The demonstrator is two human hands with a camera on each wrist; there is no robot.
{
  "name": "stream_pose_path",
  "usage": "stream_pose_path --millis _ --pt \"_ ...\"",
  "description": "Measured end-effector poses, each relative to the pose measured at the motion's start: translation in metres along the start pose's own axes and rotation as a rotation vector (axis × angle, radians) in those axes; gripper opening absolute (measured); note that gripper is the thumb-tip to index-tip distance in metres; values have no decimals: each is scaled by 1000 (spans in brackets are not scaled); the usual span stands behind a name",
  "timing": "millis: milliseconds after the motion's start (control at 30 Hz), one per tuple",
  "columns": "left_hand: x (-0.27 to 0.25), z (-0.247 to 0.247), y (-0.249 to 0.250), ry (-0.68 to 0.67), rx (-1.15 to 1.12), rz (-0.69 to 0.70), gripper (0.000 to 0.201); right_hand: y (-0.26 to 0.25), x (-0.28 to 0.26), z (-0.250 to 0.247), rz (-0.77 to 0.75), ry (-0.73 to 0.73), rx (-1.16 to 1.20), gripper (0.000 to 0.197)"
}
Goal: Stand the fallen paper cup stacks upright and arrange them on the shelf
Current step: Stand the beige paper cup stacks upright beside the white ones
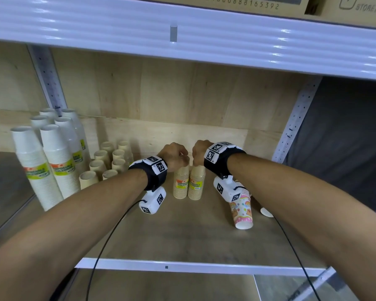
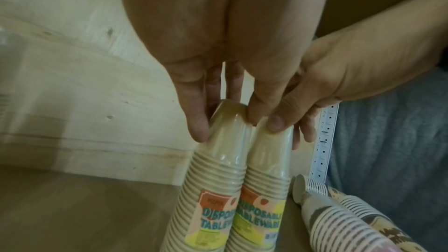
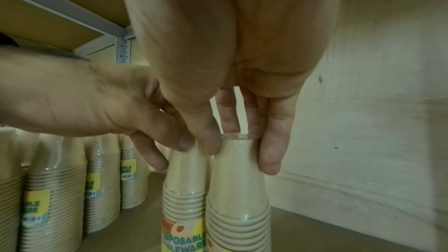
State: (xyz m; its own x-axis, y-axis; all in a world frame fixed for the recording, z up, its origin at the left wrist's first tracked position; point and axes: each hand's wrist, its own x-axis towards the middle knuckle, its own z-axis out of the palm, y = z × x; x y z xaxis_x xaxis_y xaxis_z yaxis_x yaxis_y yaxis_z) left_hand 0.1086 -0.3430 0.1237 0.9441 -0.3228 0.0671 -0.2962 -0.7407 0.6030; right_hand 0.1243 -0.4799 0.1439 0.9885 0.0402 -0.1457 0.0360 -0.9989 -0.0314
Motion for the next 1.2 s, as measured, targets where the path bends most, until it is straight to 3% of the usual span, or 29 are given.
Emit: stream_pose_path --millis 300,500,600,800,900,1000,1133,1200 --pt "-2 -2 10 -33 59 -17 36 -2 -4 1 -106 -24 -106 24" --pt "-6 -9 20 -75 168 -26 37 -10 -22 -9 -75 -47 -77 7" --pt "-11 -16 26 -126 252 -32 32 -13 -19 -11 -93 -82 -66 16" --pt "-24 -35 31 -262 290 -138 30 -32 -37 -25 -162 -144 -64 13" --pt "-36 -45 29 -309 316 -183 32 -42 -47 -30 -187 -187 -57 32" --pt "-46 -57 22 -347 325 -245 34 -55 -57 -36 -225 -263 -36 37" --pt "-66 -75 15 -479 407 -306 12 -80 -80 -40 -288 -271 -70 35" --pt "-79 -85 12 -499 458 -326 13 -93 -88 -40 -320 -297 -65 36"
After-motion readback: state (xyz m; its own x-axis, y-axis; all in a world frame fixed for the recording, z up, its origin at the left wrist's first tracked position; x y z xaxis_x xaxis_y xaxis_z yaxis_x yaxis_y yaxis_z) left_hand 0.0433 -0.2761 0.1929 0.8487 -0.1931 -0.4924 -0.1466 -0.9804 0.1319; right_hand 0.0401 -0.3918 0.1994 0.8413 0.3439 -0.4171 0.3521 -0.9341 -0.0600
